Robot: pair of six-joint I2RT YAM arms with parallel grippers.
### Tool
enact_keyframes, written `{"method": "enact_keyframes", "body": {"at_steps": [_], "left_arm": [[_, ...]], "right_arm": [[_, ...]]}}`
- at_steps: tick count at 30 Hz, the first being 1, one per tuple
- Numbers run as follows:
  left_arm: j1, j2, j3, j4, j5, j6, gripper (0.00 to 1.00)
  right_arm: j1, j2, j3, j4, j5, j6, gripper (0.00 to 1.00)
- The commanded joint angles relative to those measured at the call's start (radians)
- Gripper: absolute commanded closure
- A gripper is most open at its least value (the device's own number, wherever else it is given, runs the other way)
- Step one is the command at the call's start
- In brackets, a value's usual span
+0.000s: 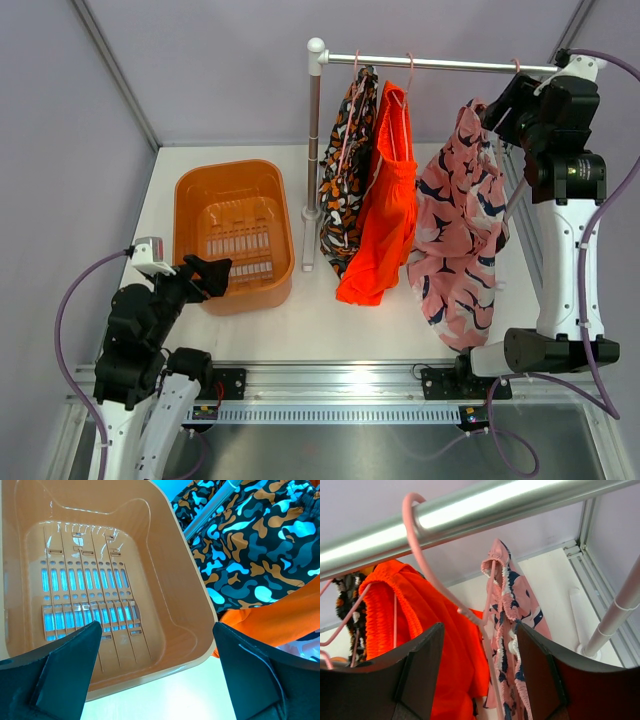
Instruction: Remove the shorts from the hanger
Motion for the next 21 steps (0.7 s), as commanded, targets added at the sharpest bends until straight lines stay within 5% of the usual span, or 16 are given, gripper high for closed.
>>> {"method": "enact_keyframes", "body": {"at_steps": [1,21], "left_arm": [[0.001,-0.012,-0.005,0.058,0.025,0.016,0.01],[0.001,-0.002,-0.007,0.063,0.041,0.016,0.01]], "right_arm": [[0.003,-0.006,-0.032,0.091,0.056,-0.040,0.33],[0.141,0.042,-0.065,0.180,0.334,-0.157,0.42]]}}
